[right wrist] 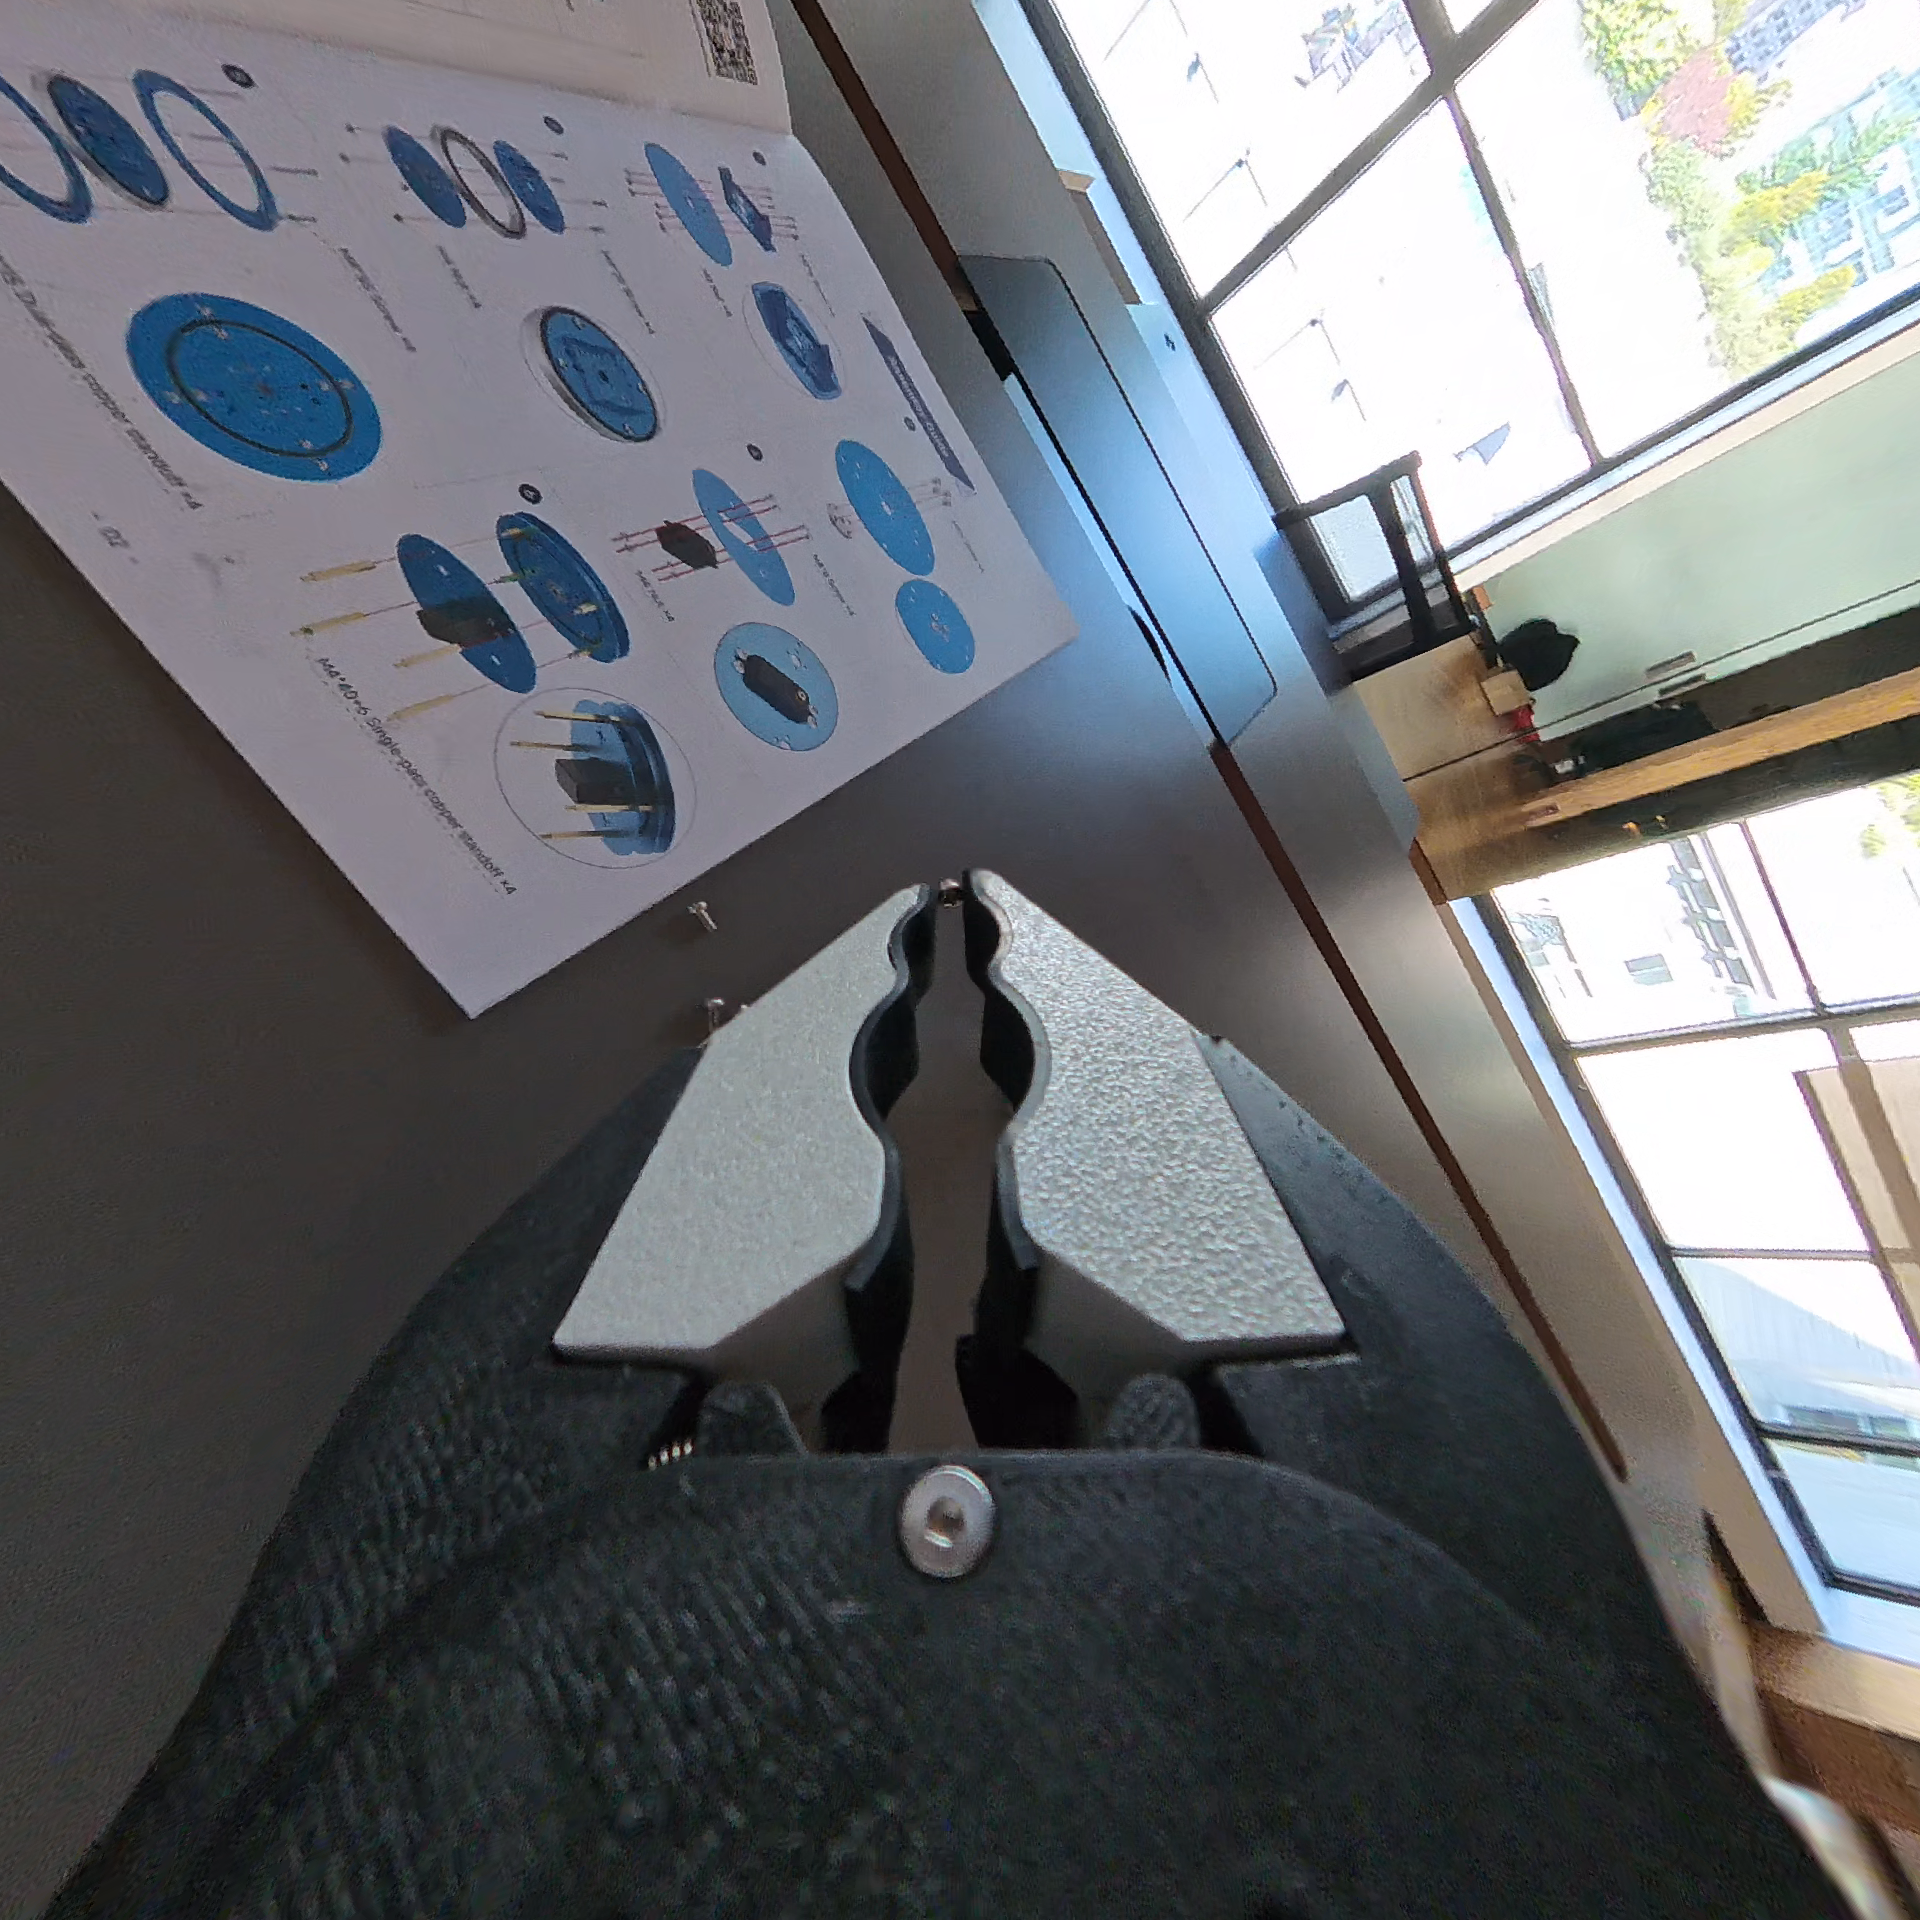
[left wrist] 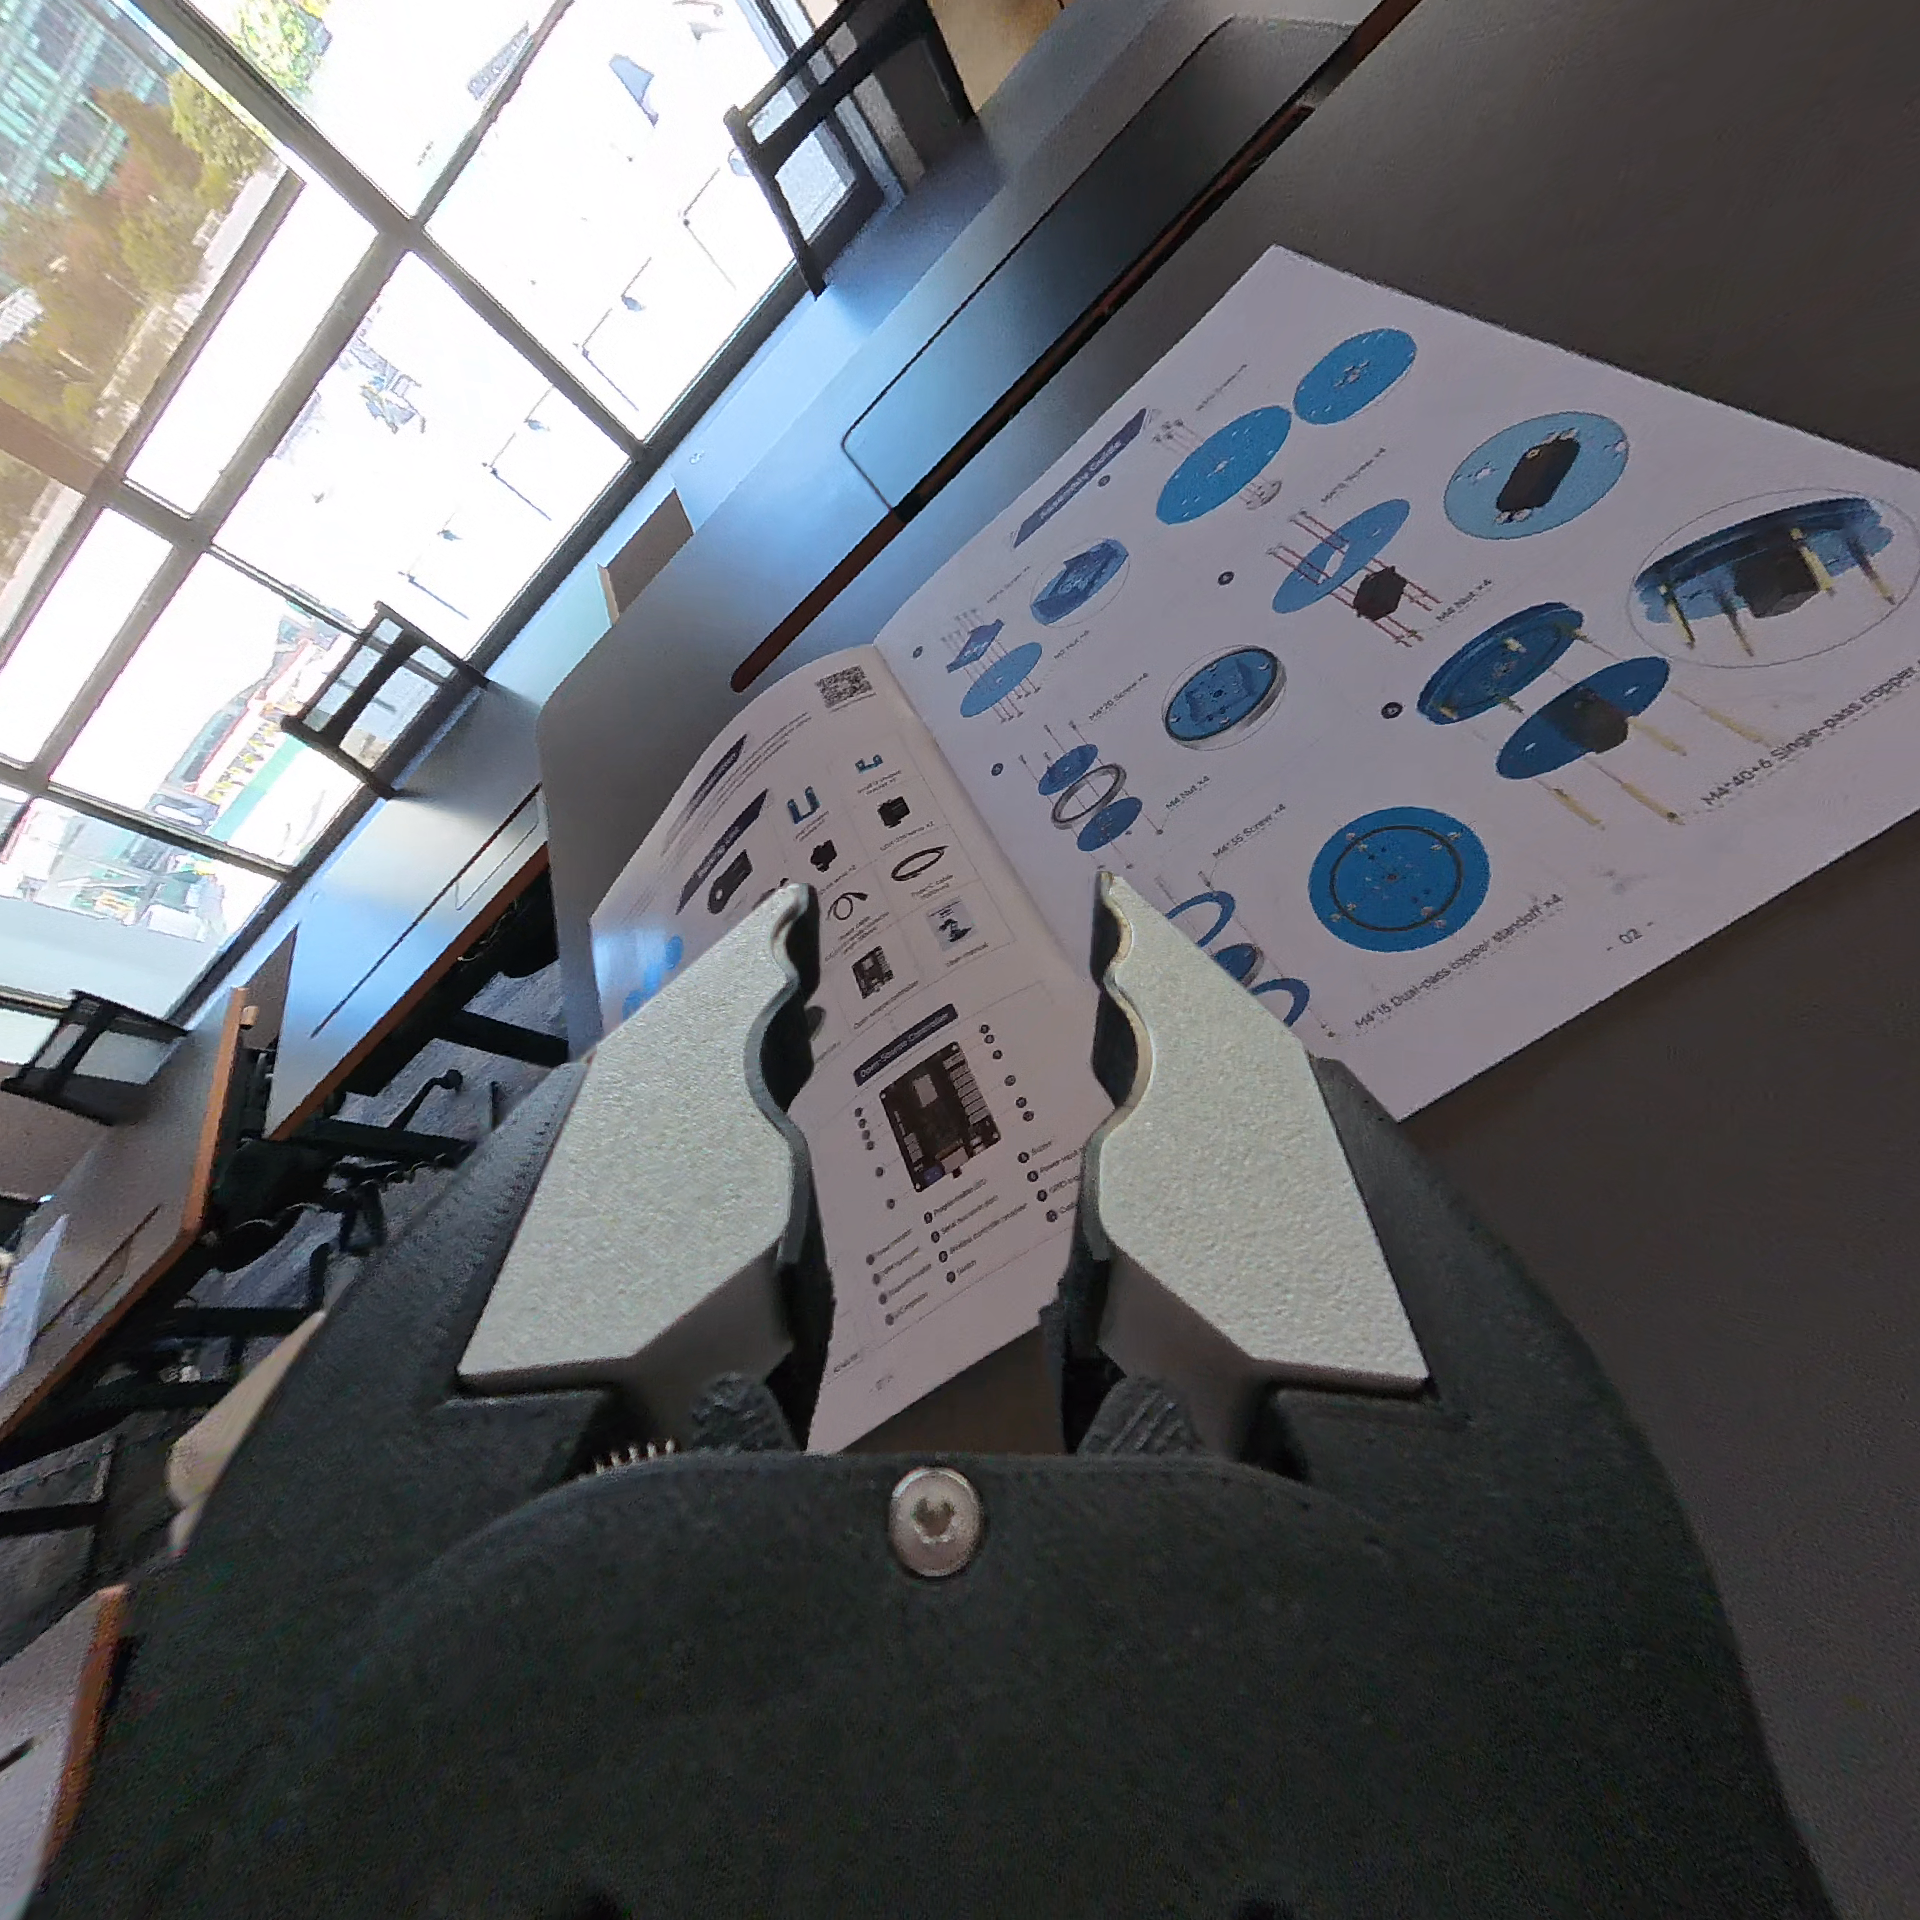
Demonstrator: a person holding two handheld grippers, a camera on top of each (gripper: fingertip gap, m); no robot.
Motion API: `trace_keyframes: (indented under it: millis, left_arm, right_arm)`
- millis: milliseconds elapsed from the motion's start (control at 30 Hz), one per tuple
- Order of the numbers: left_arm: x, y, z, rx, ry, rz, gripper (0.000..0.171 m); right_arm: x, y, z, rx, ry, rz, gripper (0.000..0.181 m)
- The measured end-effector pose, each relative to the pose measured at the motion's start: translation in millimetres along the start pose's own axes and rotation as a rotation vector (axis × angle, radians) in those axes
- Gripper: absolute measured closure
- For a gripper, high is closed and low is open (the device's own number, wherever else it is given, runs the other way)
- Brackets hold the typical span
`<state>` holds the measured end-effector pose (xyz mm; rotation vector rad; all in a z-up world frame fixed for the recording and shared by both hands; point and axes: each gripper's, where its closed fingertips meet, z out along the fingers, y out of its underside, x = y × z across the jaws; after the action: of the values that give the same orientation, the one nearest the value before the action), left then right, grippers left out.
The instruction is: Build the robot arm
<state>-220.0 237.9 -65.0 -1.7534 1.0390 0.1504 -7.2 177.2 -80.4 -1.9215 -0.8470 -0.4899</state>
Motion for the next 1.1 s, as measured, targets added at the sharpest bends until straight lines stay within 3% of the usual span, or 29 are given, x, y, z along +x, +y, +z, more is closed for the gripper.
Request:
trace_keyframes:
  millis: [200, 400, 533, 767, 1100]
  left_arm:
    - [-17.0, 5.3, 0.1, 0.176, 0.059, -0.214, 0.114]
    - [-30.8, -3.0, -4.7, 0.308, 0.059, -0.342, 0.113]
    - [-44.2, 4.1, -2.0, 0.297, 0.022, -0.345, 0.115]
    - [-47.3, 11.1, 3.4, 0.288, 0.077, -0.446, 0.116]
    - [-59.3, 14.7, 2.0, 0.273, 0.02, -0.418, 0.115]
  right_arm:
    - [-22.8, 0.5, -25.2, 0.267, -0.159, 0.231, 0.178]
    - [-38.6, -7.0, -24.8, 0.393, -0.249, 0.279, 0.178]
    - [-43.0, -6.9, -17.9, 0.405, -0.256, 0.269, 0.178]
    - [-32.2, -7.1, -17.1, 0.441, -0.26, 0.36, 0.178]
    - [-30.2, -4.4, -18.5, 0.443, -0.267, 0.358, 0.178]
